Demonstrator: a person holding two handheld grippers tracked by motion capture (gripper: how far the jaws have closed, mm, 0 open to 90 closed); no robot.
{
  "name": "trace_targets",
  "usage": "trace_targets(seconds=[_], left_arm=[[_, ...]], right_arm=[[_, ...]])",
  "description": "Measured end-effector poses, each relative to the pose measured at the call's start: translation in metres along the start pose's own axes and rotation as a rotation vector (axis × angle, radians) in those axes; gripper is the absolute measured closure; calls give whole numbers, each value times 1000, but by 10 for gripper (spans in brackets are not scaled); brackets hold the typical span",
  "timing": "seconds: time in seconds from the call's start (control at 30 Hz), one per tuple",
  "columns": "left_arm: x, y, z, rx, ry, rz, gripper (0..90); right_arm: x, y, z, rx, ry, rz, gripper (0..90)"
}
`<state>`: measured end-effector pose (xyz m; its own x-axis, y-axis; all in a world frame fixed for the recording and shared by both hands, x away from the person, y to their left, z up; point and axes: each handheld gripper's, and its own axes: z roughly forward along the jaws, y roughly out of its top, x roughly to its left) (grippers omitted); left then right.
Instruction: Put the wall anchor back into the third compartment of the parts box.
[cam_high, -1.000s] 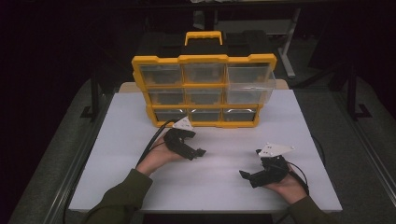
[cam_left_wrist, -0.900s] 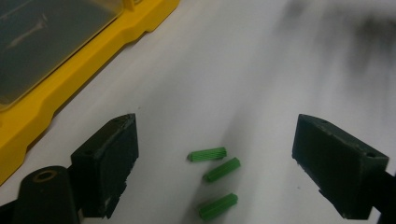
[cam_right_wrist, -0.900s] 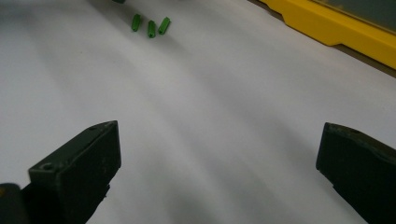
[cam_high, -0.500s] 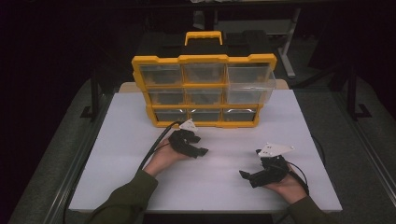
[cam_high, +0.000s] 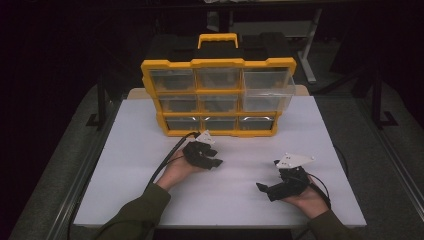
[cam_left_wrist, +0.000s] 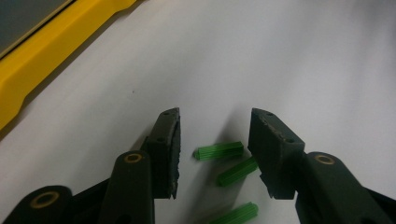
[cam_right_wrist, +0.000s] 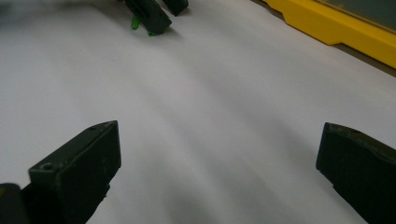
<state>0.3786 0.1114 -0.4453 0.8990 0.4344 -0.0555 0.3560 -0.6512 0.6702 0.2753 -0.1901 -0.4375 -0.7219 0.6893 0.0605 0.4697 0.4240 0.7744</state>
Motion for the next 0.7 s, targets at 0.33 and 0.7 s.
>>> trace_targets(seconds=[0.33,0.7], left_arm=[[1,0,-1,12,17,27,649],[2,0,-1,6,15,16,680]], right_arm=[[0,0,0,2,2,-2,0],[0,0,0,2,2,-3,0]])
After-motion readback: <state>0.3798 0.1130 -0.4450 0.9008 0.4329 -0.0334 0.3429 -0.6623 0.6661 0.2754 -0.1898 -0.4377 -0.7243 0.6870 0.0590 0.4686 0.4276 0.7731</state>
